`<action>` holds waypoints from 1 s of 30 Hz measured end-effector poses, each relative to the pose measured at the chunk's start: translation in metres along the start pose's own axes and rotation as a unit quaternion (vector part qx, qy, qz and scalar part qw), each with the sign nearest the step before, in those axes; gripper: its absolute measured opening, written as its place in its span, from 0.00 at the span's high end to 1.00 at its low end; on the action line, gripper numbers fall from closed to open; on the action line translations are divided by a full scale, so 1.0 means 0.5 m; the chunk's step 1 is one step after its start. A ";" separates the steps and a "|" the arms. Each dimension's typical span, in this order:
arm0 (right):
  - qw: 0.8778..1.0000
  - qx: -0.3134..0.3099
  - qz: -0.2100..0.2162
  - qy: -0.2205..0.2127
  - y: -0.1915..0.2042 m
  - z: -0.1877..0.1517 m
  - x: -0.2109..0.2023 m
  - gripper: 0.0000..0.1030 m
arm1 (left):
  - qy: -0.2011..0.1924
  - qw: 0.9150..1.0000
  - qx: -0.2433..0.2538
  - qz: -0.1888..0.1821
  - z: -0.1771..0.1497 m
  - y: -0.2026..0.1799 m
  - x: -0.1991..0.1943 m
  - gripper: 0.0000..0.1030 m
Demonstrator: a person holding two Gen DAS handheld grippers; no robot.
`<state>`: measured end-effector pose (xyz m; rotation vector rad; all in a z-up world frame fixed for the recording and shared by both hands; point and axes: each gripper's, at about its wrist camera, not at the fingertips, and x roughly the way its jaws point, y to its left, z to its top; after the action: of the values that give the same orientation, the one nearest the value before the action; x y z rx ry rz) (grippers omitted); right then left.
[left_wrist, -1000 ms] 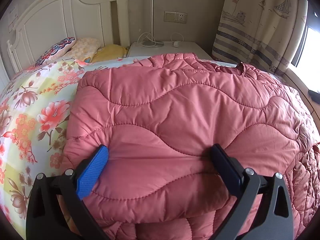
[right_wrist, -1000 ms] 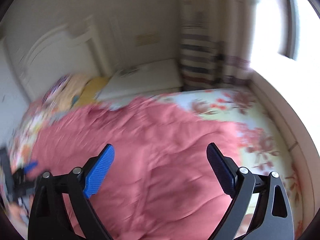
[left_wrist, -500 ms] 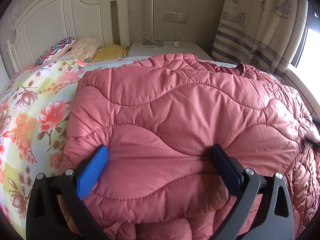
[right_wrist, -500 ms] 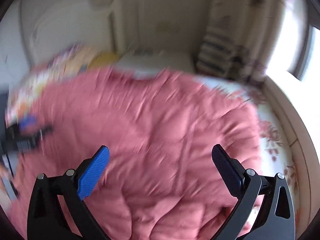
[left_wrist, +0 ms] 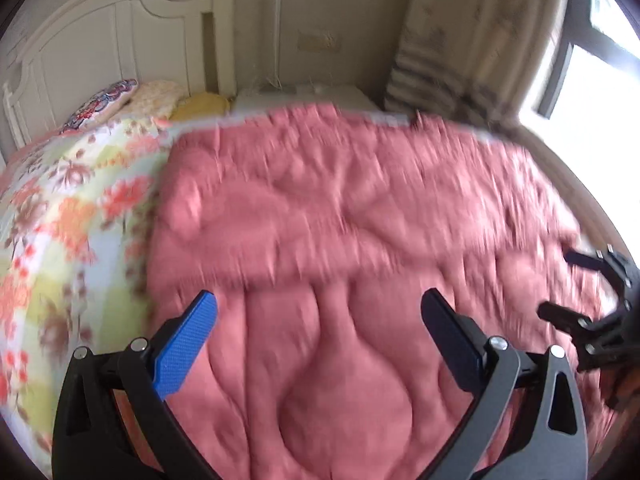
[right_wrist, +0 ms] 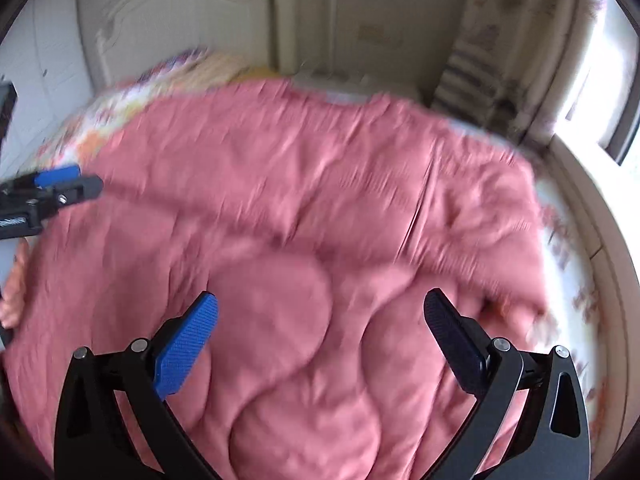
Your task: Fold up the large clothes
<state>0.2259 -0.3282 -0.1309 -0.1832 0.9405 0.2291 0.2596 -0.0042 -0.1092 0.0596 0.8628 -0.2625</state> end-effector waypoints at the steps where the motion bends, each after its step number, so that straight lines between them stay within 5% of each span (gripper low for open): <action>1: 1.000 -0.002 -0.003 0.013 -0.001 -0.010 0.019 0.04 | 0.024 1.000 0.020 0.006 -0.023 -0.014 0.020 0.02; 3: 1.000 0.023 0.014 0.001 -0.015 -0.014 0.015 0.04 | 0.053 0.997 0.050 0.033 -0.051 -0.031 0.066 0.02; 7: 1.000 0.024 -0.015 -0.004 -0.015 0.001 -0.023 0.04 | 0.040 0.998 0.022 0.040 -0.040 -0.022 0.035 0.02; 13: 1.000 -0.004 0.008 -0.025 0.014 -0.061 -0.087 0.04 | 0.004 0.999 0.025 0.022 -0.075 -0.048 -0.056 0.02; 17: 0.999 0.019 0.026 -0.005 -0.003 -0.095 -0.063 0.04 | 0.050 0.996 0.062 0.034 -0.133 -0.071 -0.003 0.02; 20: 1.000 0.019 -0.008 -0.007 0.000 -0.091 -0.087 0.04 | 0.034 0.998 0.047 0.039 -0.133 -0.074 -0.034 0.02; 26: 1.000 -0.011 0.009 -0.028 0.016 -0.149 -0.148 0.04 | 0.000 0.998 0.053 0.034 -0.167 -0.099 -0.117 0.02; 30: 1.000 0.007 0.015 -0.020 0.028 -0.192 -0.128 0.04 | 0.037 0.996 0.074 0.037 -0.230 -0.120 -0.089 0.02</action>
<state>0.1112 -0.3464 -0.1349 -0.1520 0.9051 0.2529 0.1311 -0.0351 -0.1471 0.2396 0.9124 -0.2564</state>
